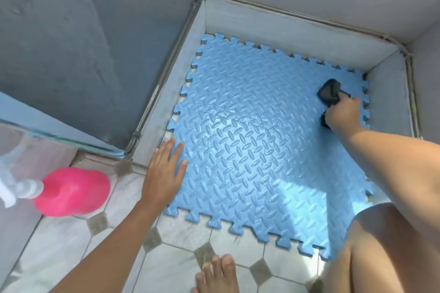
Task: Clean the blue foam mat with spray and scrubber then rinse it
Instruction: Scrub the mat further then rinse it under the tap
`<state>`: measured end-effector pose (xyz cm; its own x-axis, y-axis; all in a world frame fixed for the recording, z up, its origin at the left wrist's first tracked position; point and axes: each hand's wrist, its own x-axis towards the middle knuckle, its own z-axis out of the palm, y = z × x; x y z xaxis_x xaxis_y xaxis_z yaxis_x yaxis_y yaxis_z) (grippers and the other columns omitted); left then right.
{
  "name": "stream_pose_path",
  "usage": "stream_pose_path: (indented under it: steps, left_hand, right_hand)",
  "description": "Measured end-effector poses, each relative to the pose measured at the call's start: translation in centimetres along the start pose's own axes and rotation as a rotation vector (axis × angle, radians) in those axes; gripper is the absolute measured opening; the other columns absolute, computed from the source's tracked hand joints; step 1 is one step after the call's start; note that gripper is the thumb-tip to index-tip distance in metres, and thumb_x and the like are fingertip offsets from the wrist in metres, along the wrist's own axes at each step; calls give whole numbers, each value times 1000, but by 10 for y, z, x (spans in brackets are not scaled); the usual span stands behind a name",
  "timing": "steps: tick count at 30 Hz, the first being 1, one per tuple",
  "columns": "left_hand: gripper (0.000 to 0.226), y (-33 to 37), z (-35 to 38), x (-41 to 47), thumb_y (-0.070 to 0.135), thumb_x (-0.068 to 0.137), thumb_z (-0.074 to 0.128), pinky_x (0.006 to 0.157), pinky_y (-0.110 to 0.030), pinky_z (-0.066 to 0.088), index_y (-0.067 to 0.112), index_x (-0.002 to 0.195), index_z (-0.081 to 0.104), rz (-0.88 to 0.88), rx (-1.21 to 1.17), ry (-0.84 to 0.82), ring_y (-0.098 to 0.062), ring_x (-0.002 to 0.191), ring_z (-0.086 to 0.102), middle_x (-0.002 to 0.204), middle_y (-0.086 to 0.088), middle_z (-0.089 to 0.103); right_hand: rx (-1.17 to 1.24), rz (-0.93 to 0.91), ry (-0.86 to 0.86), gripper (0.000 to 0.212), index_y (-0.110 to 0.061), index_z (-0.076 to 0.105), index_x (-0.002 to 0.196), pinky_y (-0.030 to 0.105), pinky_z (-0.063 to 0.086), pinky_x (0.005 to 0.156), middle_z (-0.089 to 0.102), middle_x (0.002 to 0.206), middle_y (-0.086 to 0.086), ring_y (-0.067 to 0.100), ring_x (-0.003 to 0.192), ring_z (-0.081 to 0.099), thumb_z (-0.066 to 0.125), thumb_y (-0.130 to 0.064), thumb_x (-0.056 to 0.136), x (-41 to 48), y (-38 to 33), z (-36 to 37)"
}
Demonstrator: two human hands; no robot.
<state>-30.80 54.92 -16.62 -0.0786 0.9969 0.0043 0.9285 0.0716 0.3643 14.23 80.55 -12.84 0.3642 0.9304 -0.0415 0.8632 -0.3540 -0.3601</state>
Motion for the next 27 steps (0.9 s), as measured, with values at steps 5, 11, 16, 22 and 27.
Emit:
stream_pose_path:
  steps: [5,11,16,22,27]
  left_hand:
    - [57,-1,0,-2,43,106,36,127,-43,21,16,154,47,-17,-37,25,-22,157,25,166,-5,35]
    - [55,-2,1,-3,41,107,36,128,-43,22,16,155,46,-23,-70,23,-20,157,25,166,-4,35]
    - [54,-4,0,-2,37,107,36,127,-45,24,14,154,46,-20,-80,23,-19,157,24,166,-3,36]
    - [56,-2,0,-3,38,106,33,128,-43,21,11,154,46,-25,-41,6,-23,156,26,165,-7,36]
    - [56,3,0,-1,38,106,31,127,-46,22,11,154,45,-37,-34,-2,-24,156,25,166,-7,35]
  right_hand:
    - [6,-137,-84,52,-8,49,145,42,41,105,33,148,19,43,121,50,50,-9,92,-26,-55,19]
    - [115,-719,-305,44,-28,55,138,38,49,93,52,128,-3,9,103,53,54,-25,95,-153,-155,57]
    - [-67,-1355,-574,50,-24,54,141,31,48,72,52,121,3,24,107,53,62,-16,92,-205,-124,51]
    - [-273,-1031,-399,35,-43,53,129,36,44,90,50,123,-7,19,110,55,46,-43,95,-103,-68,3]
    - [-81,-195,-143,43,-8,49,137,43,43,95,37,139,20,47,108,54,45,-8,94,-76,-38,1]
